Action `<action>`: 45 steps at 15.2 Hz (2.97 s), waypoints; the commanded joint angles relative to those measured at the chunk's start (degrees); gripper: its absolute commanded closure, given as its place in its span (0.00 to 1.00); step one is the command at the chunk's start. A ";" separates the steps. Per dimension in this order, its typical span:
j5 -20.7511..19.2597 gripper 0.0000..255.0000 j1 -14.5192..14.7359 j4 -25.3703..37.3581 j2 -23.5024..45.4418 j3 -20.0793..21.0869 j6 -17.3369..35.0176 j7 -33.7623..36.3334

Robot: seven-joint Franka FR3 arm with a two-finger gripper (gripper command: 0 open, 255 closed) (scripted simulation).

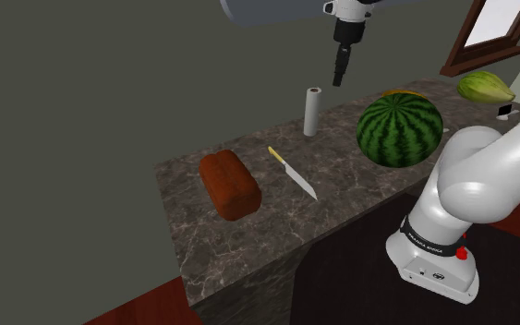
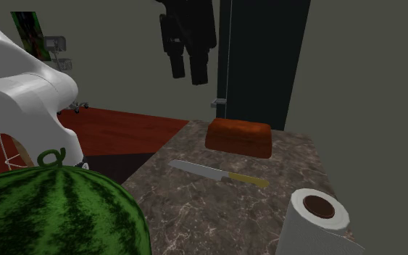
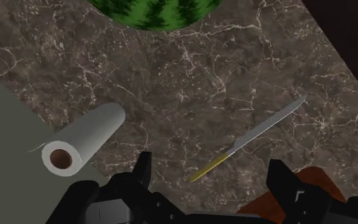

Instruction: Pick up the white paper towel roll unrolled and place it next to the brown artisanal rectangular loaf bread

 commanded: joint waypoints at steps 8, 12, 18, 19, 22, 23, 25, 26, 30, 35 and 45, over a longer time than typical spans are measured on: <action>4.34 0.00 4.25 8.86 18.60 -12.29 10.00 -21.07; 10.84 0.00 5.47 14.97 29.12 -16.62 12.81 -32.04; 22.18 0.00 2.45 25.75 44.59 -17.60 13.47 -46.80; 22.44 0.00 2.30 25.34 44.91 -17.43 14.13 -46.97; 23.35 0.00 2.07 24.20 45.98 -17.14 16.08 -47.57; 23.67 0.00 1.99 23.85 46.36 -17.03 16.72 -47.78; 24.56 0.00 1.76 23.01 47.39 -16.74 18.34 -48.35; 24.56 0.00 1.75 23.01 47.39 -16.74 18.34 -48.35; 24.56 0.00 1.75 23.00 47.39 -16.74 18.34 -48.35; 24.55 1.00 1.76 23.00 47.38 -16.74 18.33 -48.34; 23.95 1.00 1.91 23.83 46.73 -16.94 17.02 -47.91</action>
